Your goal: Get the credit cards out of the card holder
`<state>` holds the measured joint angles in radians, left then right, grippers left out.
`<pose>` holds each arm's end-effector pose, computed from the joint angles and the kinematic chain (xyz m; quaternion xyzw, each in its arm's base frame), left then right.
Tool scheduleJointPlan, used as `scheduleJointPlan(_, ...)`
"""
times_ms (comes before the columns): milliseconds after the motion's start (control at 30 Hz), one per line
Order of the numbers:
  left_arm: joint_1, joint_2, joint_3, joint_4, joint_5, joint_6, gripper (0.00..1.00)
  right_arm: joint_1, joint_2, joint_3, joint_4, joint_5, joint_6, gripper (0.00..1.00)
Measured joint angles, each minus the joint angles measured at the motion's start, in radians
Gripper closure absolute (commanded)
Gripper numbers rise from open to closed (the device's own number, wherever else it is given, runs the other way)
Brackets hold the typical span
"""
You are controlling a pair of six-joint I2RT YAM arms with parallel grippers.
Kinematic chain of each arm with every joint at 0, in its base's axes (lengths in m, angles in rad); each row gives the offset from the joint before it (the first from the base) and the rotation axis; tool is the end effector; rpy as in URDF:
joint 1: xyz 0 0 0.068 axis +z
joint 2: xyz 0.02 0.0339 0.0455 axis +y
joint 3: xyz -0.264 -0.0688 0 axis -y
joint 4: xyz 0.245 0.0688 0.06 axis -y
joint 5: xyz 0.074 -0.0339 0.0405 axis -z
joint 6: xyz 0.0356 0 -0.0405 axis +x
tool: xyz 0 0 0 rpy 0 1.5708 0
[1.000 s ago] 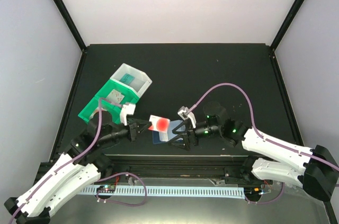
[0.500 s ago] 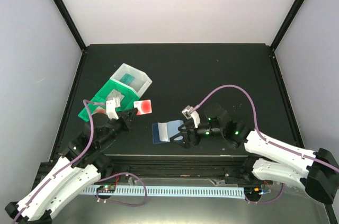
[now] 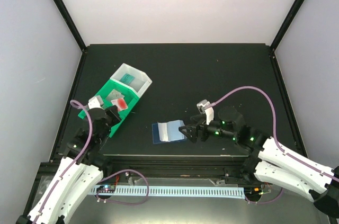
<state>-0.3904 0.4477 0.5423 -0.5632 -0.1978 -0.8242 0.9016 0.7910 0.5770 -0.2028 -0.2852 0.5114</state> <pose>0.1112 -0.0382 0.2615 -0.2329 0.8168 -0.2283 0.4759 0.1072 0.1516 0.2640 -0.2369 0.7988 0.4411 0.3334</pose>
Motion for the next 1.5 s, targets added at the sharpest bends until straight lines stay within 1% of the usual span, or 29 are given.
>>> scheduleJointPlan(133,0.051,-0.017,0.006,-0.065,-0.071,-0.034,0.98,0.000,-0.037,-0.020,-0.003,0.014,0.002,0.00)
scheduleJointPlan(367,0.124,-0.027,0.007,-0.122,-0.170,-0.065,0.98,0.000,-0.038,-0.023,-0.011,0.006,0.003,0.00)
scheduleJointPlan(567,0.211,0.024,0.007,-0.139,-0.221,-0.087,0.98,0.000,-0.031,-0.024,-0.008,-0.011,0.013,0.00)
scheduleJointPlan(767,0.301,0.100,0.004,-0.133,-0.217,-0.100,0.99,0.000,-0.029,-0.034,-0.006,-0.018,0.019,0.00)
scheduleJointPlan(933,0.369,0.141,-0.037,-0.078,-0.177,-0.112,0.98,0.000,-0.014,-0.034,0.000,-0.035,0.018,0.00)
scheduleJointPlan(1300,0.461,0.243,-0.149,0.126,-0.088,-0.071,0.98,0.000,-0.011,-0.034,0.047,-0.074,0.026,0.00)
scheduleJointPlan(1500,0.494,0.320,-0.156,0.184,-0.050,-0.063,0.98,0.000,0.003,-0.034,0.047,-0.085,0.026,0.00)
